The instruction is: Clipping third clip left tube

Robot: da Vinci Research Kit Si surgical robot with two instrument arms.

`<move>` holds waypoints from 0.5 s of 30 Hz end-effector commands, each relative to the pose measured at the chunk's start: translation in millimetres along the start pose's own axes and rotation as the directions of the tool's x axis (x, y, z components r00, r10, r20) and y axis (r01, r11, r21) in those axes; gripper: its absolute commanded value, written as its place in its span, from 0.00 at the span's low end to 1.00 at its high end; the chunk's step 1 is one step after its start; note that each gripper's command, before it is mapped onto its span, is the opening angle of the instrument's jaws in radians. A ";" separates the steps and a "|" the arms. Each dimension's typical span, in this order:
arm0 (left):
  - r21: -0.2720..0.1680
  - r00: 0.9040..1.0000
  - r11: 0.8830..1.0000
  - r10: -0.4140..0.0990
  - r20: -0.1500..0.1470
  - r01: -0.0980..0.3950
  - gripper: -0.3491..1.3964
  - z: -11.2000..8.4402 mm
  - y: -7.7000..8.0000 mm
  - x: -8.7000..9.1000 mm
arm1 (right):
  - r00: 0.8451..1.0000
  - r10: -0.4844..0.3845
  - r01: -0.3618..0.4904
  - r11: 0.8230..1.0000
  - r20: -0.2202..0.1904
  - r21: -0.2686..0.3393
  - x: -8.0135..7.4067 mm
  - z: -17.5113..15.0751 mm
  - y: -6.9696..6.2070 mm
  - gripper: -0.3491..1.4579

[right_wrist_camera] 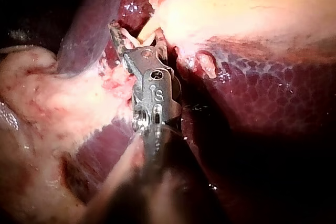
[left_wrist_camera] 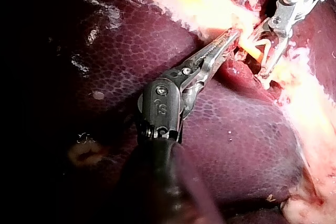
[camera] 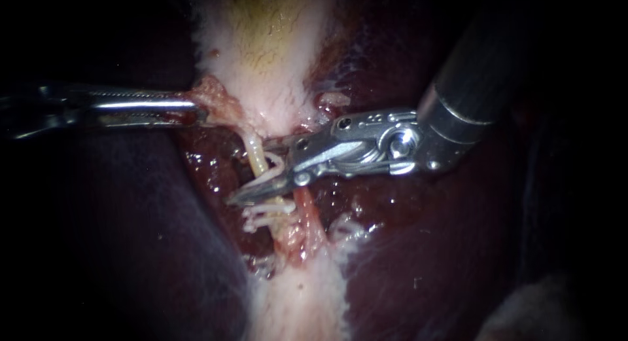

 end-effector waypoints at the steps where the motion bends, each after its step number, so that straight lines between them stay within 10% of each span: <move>1: 0.000 1.000 1.000 0.000 0.000 0.000 0.00 0.0 0.0 0.0 | 1.000 0.011 -0.011 1.000 -0.020 0.016 0.1 0.1 -0.1 0.46; 15: -0.001 1.000 1.000 0.000 0.000 0.000 0.00 -0.1 -0.1 -0.1 | 0.984 0.079 -0.053 0.986 -0.161 0.156 5.2 -1.4 -4.0 0.45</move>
